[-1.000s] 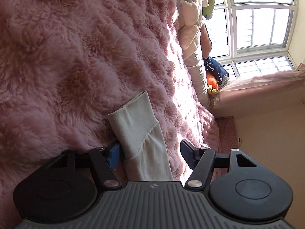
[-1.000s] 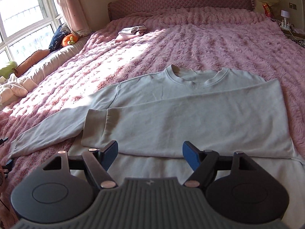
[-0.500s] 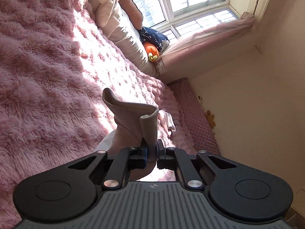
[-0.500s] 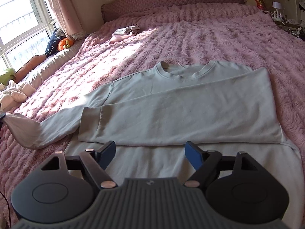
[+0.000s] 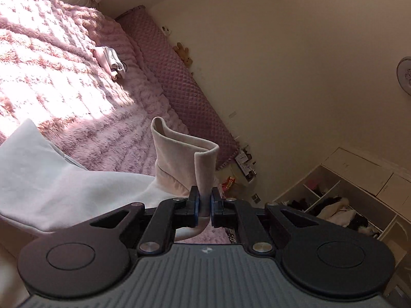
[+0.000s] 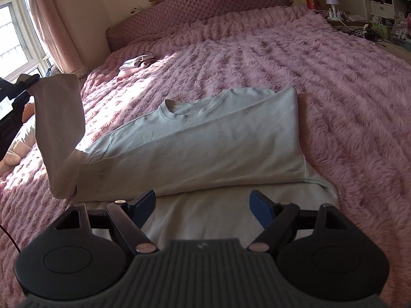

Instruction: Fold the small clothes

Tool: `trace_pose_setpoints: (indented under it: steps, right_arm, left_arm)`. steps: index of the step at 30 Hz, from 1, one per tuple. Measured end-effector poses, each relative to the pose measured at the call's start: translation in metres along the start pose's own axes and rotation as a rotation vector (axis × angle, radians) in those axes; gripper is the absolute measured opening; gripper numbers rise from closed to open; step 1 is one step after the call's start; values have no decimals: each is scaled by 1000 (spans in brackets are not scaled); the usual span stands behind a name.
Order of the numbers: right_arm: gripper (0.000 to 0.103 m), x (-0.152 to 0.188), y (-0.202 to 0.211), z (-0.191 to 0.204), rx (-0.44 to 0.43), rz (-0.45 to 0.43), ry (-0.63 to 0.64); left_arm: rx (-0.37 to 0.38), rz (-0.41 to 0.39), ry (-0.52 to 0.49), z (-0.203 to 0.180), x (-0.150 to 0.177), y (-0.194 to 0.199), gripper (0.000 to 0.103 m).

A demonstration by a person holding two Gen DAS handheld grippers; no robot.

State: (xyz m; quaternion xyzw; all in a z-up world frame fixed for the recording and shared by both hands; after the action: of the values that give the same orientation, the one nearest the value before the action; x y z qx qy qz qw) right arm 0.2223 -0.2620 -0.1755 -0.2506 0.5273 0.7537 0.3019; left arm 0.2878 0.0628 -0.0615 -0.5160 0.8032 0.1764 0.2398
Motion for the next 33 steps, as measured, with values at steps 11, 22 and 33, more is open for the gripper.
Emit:
trace_pose_setpoints:
  steps: [11,22,33]
  right_arm:
    - [77,16,14,-81,77,20,-116]
    - [76,-18,-2,-104,81,-77,-238]
    - [75,-44,-100,-83,35,-39,-307]
  left_arm:
    - [-161,511,-322,18,196,-116,13]
    - [-4,476,-499,-38,152,-40,43]
    - [-568,417,-815,97,8,49,47]
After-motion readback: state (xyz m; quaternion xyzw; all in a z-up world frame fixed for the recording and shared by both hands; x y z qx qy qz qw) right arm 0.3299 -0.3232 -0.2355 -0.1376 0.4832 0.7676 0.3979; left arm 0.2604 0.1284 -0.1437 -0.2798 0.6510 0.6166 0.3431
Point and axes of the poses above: each gripper's, at about its wrist camera, not at the fingertips, and y roughly against the way its jaws point, z to its left, x to its underside, the point moved 8 cm from there along -y, roughly the way its jaws point, and after that the axes turned 2 degrees about x, right-handed, at the moved point
